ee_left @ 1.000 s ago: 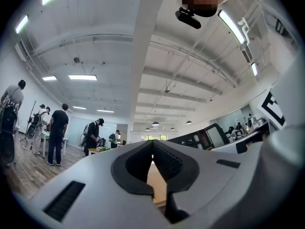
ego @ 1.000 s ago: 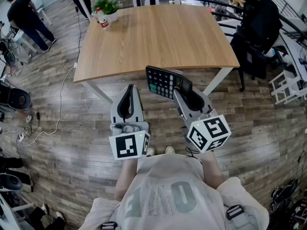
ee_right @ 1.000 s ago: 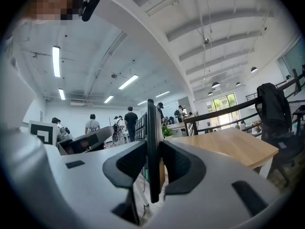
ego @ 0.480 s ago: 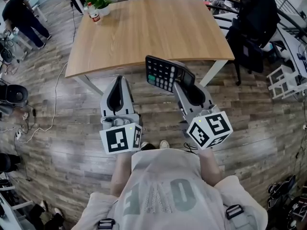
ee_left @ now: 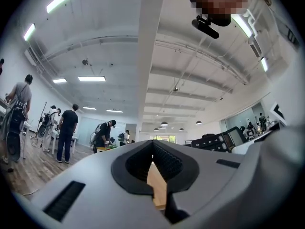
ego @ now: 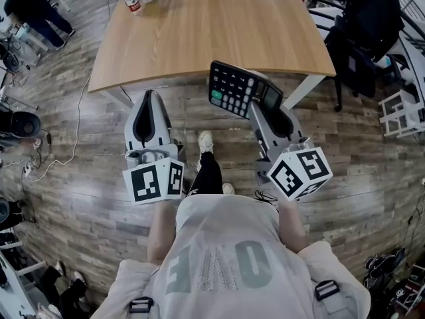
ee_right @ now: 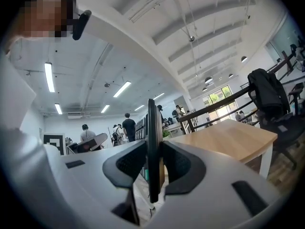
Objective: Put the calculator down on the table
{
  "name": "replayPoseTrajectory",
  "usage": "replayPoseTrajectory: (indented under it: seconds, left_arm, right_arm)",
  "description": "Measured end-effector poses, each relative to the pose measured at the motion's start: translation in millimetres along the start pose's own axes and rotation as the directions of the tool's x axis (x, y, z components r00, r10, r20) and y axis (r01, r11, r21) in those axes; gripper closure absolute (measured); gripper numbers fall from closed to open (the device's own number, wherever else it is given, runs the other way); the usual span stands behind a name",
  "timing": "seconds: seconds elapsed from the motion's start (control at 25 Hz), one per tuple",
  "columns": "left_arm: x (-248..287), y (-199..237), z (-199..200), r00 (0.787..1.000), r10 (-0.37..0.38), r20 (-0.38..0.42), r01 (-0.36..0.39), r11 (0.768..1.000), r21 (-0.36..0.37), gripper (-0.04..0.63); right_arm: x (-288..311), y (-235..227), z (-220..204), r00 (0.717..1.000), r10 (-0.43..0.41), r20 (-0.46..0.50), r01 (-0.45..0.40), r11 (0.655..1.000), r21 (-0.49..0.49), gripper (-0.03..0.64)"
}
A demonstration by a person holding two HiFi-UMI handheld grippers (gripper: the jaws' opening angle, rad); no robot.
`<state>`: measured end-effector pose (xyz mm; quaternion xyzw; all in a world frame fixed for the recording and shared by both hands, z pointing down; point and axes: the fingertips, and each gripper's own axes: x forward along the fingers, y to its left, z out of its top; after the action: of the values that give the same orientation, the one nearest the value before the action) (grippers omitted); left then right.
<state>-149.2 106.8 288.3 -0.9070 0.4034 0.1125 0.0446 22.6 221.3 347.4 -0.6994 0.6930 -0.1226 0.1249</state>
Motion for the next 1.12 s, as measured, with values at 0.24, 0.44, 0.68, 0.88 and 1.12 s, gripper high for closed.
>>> replayPoseTrajectory:
  seconds: [0.24, 0.44, 0.68, 0.88, 1.12]
  left_arm:
    - [64.6, 10.0, -28.7, 0.999, -0.044, 0.010, 0.044, 0.998, -0.044, 0.586]
    - [137.3, 8.2, -53.0, 0.991, -0.134, -0.012, 0.134, 0.991, 0.006, 0.586]
    - [232.7, 40.6, -64.7, 0.992, -0.126, -0.009, 0.126, 0.992, 0.018, 0.586]
    - [300.2, 69.4, -60.7, 0.994, -0.110, -0.006, 0.110, 0.994, 0.007, 0.586]
    - [349.8, 95.9, -59.0, 0.996, -0.089, 0.015, 0.088, 0.996, 0.028, 0.586]
  right_arm:
    - [56.1, -32.8, 1.5, 0.999, -0.011, -0.030, 0.012, 1.000, 0.017, 0.497]
    - [120.3, -55.4, 30.1, 0.999, 0.007, -0.037, -0.009, 0.999, -0.044, 0.497]
    - [212.2, -88.5, 60.3, 1.000, -0.014, 0.003, 0.015, 0.998, -0.059, 0.498]
    - [278.8, -105.5, 79.2, 1.000, -0.017, 0.022, 0.019, 0.999, -0.049, 0.497]
    - [336.3, -122.5, 85.2, 1.000, -0.004, 0.018, 0.005, 0.999, -0.042, 0.498]
